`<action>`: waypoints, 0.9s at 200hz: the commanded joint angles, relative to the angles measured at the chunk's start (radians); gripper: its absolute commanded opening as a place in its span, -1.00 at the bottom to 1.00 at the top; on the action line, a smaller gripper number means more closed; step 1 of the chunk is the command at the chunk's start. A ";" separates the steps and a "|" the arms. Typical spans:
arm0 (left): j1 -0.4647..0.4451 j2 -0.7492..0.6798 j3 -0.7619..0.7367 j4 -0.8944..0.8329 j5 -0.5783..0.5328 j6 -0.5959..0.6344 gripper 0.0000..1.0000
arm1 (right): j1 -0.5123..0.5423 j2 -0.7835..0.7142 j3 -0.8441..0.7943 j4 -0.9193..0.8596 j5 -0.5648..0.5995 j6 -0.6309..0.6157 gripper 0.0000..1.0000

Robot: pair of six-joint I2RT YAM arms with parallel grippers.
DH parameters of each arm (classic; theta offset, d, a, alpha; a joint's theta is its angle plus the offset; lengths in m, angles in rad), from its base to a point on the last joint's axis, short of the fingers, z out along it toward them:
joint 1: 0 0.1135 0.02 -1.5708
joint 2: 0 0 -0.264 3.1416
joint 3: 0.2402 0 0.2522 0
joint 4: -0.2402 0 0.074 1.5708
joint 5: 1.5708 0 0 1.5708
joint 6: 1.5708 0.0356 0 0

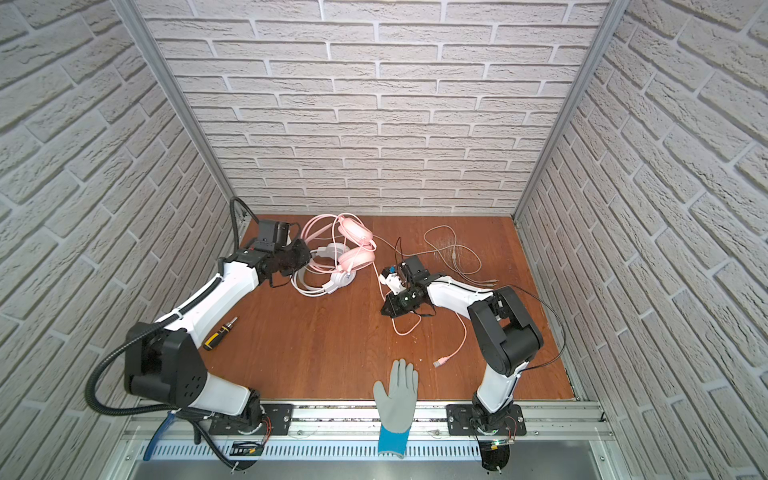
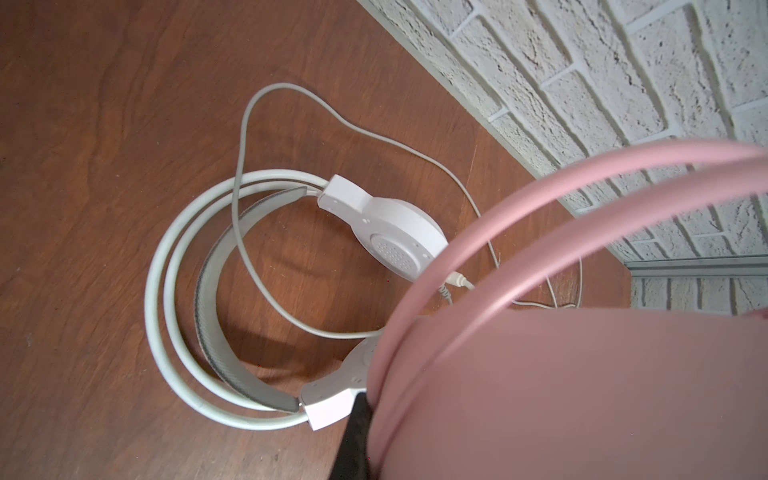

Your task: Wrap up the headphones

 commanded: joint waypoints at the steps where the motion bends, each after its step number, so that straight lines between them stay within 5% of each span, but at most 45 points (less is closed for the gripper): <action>1: 0.015 -0.058 0.003 0.103 -0.022 -0.056 -1.00 | 0.009 -0.032 -0.008 -0.034 -0.012 -0.036 -0.87; 180: 0.021 -0.019 0.047 0.138 -0.031 -0.075 -1.00 | 0.020 0.100 -0.062 0.027 -0.099 -0.059 -0.66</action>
